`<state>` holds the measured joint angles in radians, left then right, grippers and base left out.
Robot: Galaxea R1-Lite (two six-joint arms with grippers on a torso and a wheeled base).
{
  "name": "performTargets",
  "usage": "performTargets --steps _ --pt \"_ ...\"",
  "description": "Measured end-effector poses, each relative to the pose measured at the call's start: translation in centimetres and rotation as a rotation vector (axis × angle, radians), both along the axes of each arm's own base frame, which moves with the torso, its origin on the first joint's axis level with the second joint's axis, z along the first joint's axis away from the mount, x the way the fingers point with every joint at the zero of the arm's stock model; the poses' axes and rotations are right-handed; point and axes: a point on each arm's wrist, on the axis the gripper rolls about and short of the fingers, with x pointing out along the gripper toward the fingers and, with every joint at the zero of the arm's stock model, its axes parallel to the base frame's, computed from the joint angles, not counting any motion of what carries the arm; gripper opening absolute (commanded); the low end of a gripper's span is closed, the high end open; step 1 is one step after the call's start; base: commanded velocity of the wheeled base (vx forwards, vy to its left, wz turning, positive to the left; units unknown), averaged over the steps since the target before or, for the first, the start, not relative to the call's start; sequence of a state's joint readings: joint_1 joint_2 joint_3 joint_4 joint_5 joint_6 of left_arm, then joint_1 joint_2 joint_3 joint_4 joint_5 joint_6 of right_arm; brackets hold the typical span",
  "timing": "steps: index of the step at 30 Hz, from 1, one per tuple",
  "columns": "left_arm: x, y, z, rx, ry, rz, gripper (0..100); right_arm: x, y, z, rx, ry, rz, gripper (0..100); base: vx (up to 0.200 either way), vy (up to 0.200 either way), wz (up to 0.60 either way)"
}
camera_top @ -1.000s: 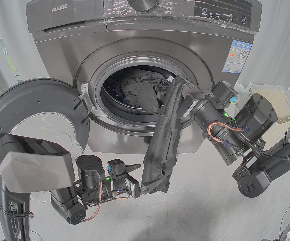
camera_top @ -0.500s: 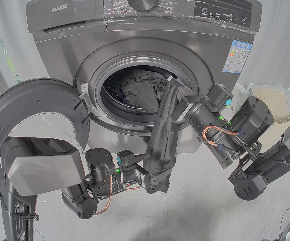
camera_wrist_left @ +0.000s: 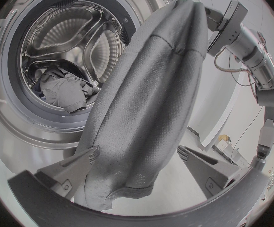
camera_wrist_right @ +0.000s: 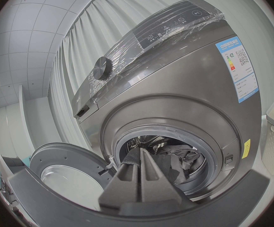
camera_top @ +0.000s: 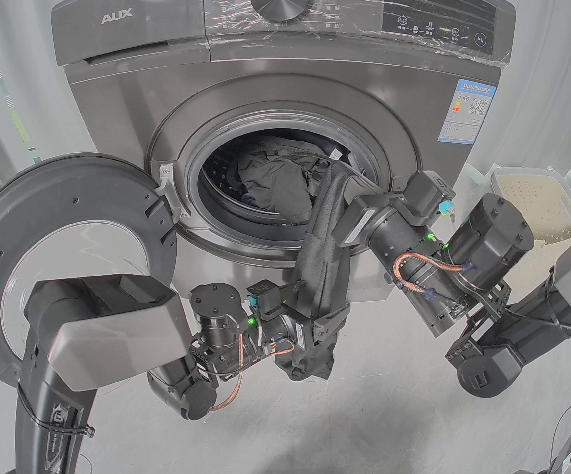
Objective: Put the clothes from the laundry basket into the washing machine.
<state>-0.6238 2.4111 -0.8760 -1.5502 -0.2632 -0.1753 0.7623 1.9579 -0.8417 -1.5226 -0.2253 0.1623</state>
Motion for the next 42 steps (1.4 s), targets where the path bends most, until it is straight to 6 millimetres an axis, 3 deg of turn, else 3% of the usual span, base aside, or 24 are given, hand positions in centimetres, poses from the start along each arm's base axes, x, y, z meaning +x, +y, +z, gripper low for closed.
performTargets --steps 15,23,24,32,37,42 --pt "0.6 0.3 -0.8 0.009 0.004 0.057 0 0.0 0.0 -0.1 0.002 0.007 0.002 0 0.000 0.000 0.00" --pt "-0.6 1.4 1.1 0.008 0.003 0.066 0 0.2 -0.1 -0.5 -0.006 0.016 -0.003 0 0.000 0.000 0.00" --pt "-1.0 1.6 1.5 0.007 0.003 0.065 0 0.3 -0.1 -0.6 -0.007 0.018 -0.005 100 0.000 0.000 0.00" --pt "-3.8 4.0 5.1 -0.007 -0.013 0.024 0 1.6 -0.7 -1.8 -0.015 0.056 -0.033 100 0.000 0.000 0.00" --pt "-4.1 5.4 7.3 -0.039 -0.053 0.034 0 2.0 -1.3 -4.1 -0.069 0.126 -0.051 100 0.000 0.000 0.00" --pt "-3.8 6.0 8.8 -0.068 -0.093 0.053 0 1.0 -1.7 -6.6 -0.144 0.204 -0.038 100 0.000 0.000 0.00"
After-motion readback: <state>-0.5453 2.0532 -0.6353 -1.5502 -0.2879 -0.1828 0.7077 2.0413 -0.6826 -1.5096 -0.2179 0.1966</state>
